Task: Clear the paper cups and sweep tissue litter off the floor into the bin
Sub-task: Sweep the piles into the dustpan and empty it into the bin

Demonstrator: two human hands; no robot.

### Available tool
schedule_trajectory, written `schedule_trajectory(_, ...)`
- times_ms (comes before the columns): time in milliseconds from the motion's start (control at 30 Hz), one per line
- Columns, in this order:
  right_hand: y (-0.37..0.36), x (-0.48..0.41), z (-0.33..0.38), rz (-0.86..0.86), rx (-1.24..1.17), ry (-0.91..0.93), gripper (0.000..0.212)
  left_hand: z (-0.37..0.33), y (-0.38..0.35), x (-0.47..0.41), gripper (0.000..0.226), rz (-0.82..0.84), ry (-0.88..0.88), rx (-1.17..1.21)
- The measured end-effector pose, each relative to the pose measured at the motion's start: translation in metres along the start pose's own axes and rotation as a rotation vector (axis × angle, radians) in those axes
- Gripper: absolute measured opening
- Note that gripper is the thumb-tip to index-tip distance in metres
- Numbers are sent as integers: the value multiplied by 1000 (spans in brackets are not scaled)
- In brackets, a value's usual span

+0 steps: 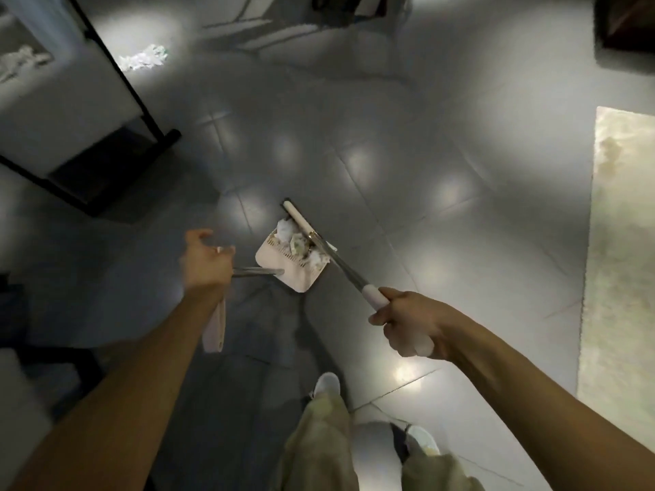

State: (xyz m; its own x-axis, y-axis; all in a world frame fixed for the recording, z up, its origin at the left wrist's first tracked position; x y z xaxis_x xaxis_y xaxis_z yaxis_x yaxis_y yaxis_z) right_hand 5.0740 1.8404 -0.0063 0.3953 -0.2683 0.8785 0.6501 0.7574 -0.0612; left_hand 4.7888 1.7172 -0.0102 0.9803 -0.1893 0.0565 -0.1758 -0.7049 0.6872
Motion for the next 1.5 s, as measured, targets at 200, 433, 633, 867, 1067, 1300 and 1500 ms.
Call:
schedule_trajectory(200, 21, 44, -30, 116, 190, 106, 46, 19, 56, 115, 35, -223, 88, 77)
schedule_trajectory(433, 30, 107, -100, 209, 392, 154, 52, 71, 132, 240, 38, -418, 202, 108)
schedule_trajectory(633, 30, 162, -194, 325, 568, 148, 50, 130, 180, 377, 38, -556, 337, 129)
schedule_trajectory(867, 30, 237, -342, 463, 757, 88, 34, 221, 225, 591, 34, -699, 523, 126)
schedule_trajectory(1067, 5, 301, -458, 622, 989, 18, 27, 280, 278, 785, 37, -829, 725, 72)
schedule_trajectory(1300, -89, 355, -572, 793, 1248, 21, 25, 344, 372, 939, 40, -1091, 896, 31)
schedule_trajectory(1500, -219, 402, -643, 988, 1424, 45, 20, 394, 472, 1010, 39, -1350, 994, -18)
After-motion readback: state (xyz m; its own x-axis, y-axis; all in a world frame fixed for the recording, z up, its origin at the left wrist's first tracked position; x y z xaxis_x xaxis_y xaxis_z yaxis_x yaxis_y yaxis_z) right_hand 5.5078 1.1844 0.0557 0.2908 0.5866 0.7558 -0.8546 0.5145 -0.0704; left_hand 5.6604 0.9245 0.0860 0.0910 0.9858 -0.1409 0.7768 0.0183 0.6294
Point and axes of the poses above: each hand's wrist, its own x-axis away from the middle knuckle, its own y-axis out of the back of the hand, z = x × y, the point moved 5 cm from there along -x, towards the middle knuckle, and after that the axes turned 6 degrees about -z, right-handed, at the moved point
